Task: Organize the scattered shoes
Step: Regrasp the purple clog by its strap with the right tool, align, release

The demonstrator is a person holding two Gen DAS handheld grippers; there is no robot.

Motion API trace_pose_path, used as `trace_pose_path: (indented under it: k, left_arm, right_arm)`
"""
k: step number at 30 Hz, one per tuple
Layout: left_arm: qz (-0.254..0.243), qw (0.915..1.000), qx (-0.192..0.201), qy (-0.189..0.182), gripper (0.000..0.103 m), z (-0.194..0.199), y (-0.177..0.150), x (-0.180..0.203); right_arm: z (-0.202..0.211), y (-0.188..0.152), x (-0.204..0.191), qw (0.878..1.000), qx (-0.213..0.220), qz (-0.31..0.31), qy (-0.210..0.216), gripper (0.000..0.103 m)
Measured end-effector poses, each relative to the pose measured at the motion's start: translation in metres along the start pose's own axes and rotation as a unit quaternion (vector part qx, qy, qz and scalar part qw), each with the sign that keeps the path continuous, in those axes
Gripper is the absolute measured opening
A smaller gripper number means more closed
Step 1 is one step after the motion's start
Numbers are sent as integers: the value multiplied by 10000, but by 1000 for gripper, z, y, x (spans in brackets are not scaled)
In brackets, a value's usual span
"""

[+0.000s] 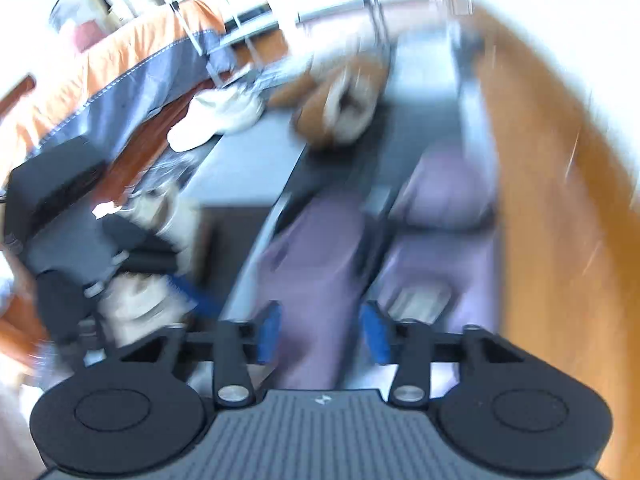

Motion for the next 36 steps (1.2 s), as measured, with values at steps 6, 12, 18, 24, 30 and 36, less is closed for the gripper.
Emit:
trace_pose_path:
  k: [6, 12, 18, 24, 30, 36]
  left_arm:
    - [388, 9982, 327, 313, 89, -25, 19, -13]
    - [651, 9948, 514, 596, 85, -40, 54, -41]
    - [587, 9927, 790, 695, 84, -44, 65, -31]
    - [864, 9902, 1056, 304, 84, -48, 93, -31]
    - [1112, 9899, 820, 304, 80, -36, 101, -44]
    - [1421, 9880, 610, -14, 84, -20, 73, -48]
  right_arm:
    - [-86, 38, 17, 9563, -1482, 2489, 399, 64]
    - [-101, 35, 37, 9321, -1777, 2752, 1543, 33]
    - [-83, 25, 41, 9304, -1775, 2828, 1511, 25]
    - [-77, 30, 43, 9246, -1854, 2986, 1471, 23]
    - [-79, 57, 72, 9494, -2409, 1973, 401, 79]
    - [-47, 23, 100, 9715, -1567, -1760, 256, 94]
Point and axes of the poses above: each gripper's, at about its wrist camera, not at the fingertips, and z roughly against the way its jaws point, x to its right, y to its top, the point moved 3 cm from there along -z, roughly the way its jaws point, and after that the axes turned 15 degrees about z, right-handed, at the moved point
